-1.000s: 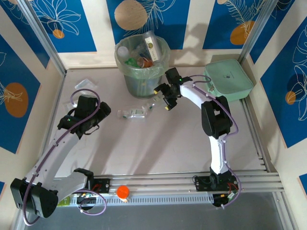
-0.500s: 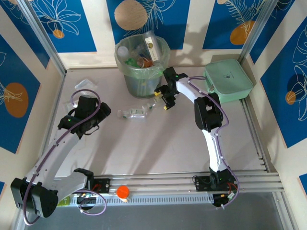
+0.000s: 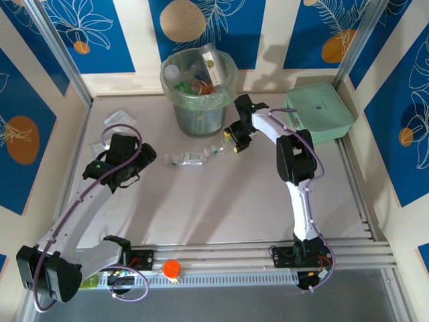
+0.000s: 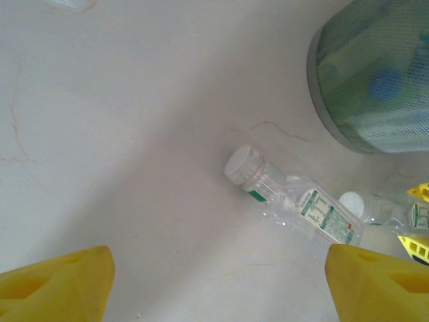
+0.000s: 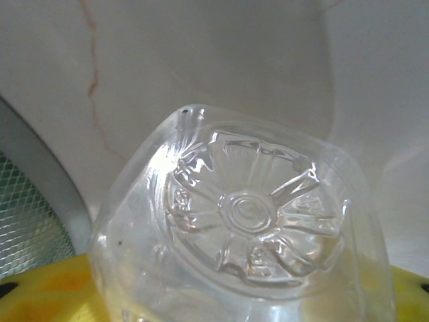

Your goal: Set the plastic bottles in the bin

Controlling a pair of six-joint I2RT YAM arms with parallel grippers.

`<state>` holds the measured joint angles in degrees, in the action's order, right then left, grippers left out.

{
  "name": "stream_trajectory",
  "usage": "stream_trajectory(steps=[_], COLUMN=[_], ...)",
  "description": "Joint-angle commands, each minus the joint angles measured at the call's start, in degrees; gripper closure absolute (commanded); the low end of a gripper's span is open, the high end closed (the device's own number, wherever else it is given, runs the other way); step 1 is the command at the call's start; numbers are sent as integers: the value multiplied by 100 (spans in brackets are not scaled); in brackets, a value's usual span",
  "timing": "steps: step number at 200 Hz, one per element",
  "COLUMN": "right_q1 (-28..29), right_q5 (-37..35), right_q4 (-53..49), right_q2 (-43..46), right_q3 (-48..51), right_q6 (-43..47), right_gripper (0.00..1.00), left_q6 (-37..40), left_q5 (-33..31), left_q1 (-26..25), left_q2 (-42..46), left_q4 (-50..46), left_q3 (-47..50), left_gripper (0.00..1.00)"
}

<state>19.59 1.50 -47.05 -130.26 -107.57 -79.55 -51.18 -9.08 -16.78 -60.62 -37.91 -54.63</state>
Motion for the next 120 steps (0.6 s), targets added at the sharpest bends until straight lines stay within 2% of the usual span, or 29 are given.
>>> stream_trajectory(steps=[1,41,73,97,120], right_q1=[-134,-271,-290,-285,-240], right_q5=[-124,-160,-334,-200,73], right_q4=[-30,311,611,935,1037], right_q2=[612,1719,2890,3768,4487], right_q3=[344,1221,2127,2823,3331], right_q6=[-66,236,759,1308,1842], right_gripper=[53,53,52,52,52], left_q6=[334,1172,2477,3132,3158], left_q5=[443,780,772,1451,2075], left_q1=[-31,-317,-1241,-1637,-1846], left_q2=[21,293,112,-215,-590], left_q4=[314,691,539,470,498], left_q3=[-105,-181,-722,-1160,-1513], left_gripper=[18,20,19,15,14])
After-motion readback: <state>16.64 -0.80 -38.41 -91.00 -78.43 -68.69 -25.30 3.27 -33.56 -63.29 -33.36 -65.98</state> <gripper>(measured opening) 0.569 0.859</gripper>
